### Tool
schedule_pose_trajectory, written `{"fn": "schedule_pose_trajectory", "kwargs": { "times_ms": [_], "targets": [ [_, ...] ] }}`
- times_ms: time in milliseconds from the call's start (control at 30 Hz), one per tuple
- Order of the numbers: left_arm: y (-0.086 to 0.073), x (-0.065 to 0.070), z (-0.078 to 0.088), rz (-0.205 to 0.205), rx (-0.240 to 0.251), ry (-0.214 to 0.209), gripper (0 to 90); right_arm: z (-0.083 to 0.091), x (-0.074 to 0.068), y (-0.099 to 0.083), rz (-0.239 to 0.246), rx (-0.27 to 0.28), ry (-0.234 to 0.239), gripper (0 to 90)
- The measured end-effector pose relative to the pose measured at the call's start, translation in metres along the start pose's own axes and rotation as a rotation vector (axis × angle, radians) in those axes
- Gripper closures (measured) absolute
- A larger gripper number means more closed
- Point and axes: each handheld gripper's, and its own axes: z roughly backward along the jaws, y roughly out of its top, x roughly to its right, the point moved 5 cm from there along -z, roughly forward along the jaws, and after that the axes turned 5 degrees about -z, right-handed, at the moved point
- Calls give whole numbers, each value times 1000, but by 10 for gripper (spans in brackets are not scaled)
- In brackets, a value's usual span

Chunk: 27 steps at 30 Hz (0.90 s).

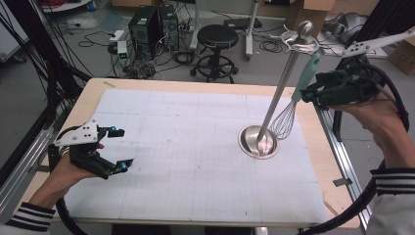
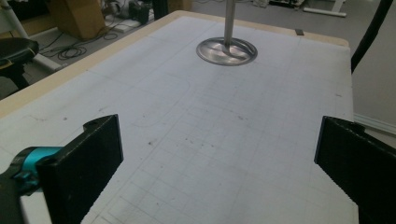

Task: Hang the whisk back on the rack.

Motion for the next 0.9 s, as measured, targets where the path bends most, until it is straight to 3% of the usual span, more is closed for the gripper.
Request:
{"fn": "schedule_pose_trajectory", "kwargs": {
  "times_ms": [133, 167, 500, 900],
  "targets": [
    [-1, 0, 4, 1, 6, 12, 17, 2, -3, -16, 2, 60, 5, 77],
    [-2, 0, 5, 2, 9, 15, 17, 2, -4, -21, 0, 75, 10, 9],
    [-8, 1, 15, 14, 24, 37, 17, -11, -22, -74, 6, 193, 54, 4],
    [-16, 4, 24, 24, 61, 60, 17, -35, -45, -130, -17, 289, 49, 3]
  ]
}}
